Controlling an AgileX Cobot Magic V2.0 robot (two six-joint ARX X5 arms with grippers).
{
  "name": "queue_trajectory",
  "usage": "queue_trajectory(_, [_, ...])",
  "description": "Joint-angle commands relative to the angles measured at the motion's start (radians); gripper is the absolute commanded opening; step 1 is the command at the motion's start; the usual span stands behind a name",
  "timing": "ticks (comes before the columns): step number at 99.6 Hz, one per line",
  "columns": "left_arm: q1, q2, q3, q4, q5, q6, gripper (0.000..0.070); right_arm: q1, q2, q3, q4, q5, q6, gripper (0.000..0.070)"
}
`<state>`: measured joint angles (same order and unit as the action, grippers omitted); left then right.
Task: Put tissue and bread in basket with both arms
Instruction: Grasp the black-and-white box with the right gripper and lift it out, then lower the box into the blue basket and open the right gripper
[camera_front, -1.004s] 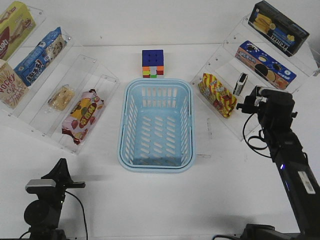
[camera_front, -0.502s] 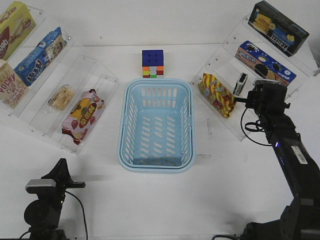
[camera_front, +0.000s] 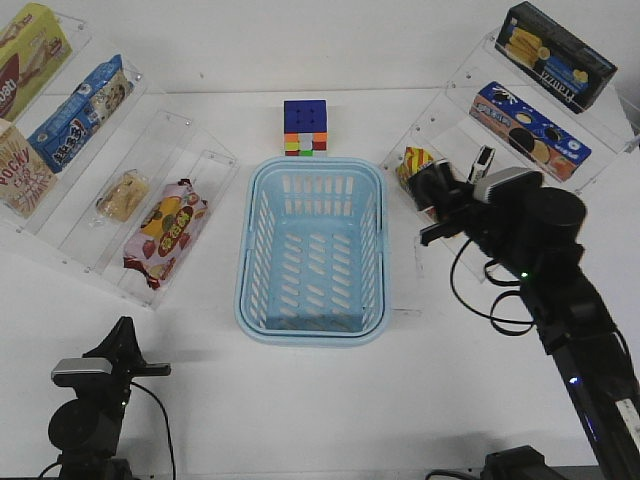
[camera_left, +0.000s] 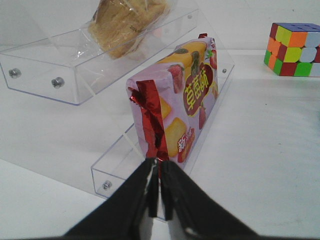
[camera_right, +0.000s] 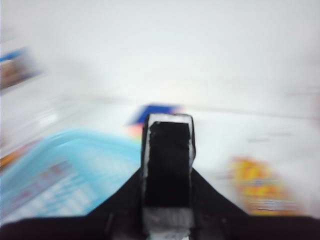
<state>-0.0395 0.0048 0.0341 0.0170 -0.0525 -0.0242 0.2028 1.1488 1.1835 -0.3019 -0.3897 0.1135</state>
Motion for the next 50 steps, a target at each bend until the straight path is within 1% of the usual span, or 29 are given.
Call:
queue_trajectory(1, [0.001, -0.002, -0.020, 0.014, 0.002, 0.007, 0.0002, 0.106, 0.039, 0.008, 0.006, -0.002, -0.015, 0.0000])
queue_trajectory(11, [0.001, -0.002, -0.020, 0.015, 0.002, 0.007, 0.0002, 0.219, 0.095, 0.008, 0.009, 0.004, -0.066, 0.0000])
queue_trajectory(15, [0.001, -0.002, -0.020, 0.014, 0.002, 0.007, 0.0001, 0.248, 0.121, 0.008, 0.010, 0.008, -0.085, 0.0024])
queue_trajectory(19, [0.001, -0.002, -0.020, 0.014, 0.002, 0.007, 0.0002, 0.270, 0.144, 0.008, 0.010, 0.016, -0.098, 0.0089])
queue_trajectory(27, [0.001, -0.002, -0.020, 0.014, 0.002, 0.007, 0.0002, 0.307, 0.191, 0.008, 0.010, 0.035, -0.103, 0.0276])
queue_trajectory(29, [0.001, -0.002, -0.020, 0.014, 0.002, 0.007, 0.0001, 0.313, 0.200, 0.008, 0.011, 0.039, -0.103, 0.0308])
queue_trajectory(32, [0.001, -0.002, -0.020, 0.014, 0.002, 0.007, 0.0001, 0.319, 0.209, 0.008, 0.011, 0.044, -0.103, 0.0335])
queue_trajectory(34, [0.001, -0.002, -0.020, 0.014, 0.002, 0.007, 0.0001, 0.322, 0.212, 0.008, 0.014, 0.048, -0.103, 0.0342])
queue_trajectory(50, [0.001, -0.002, -0.020, 0.014, 0.002, 0.007, 0.0001, 0.312, 0.184, 0.010, 0.040, 0.060, -0.104, 0.0340])
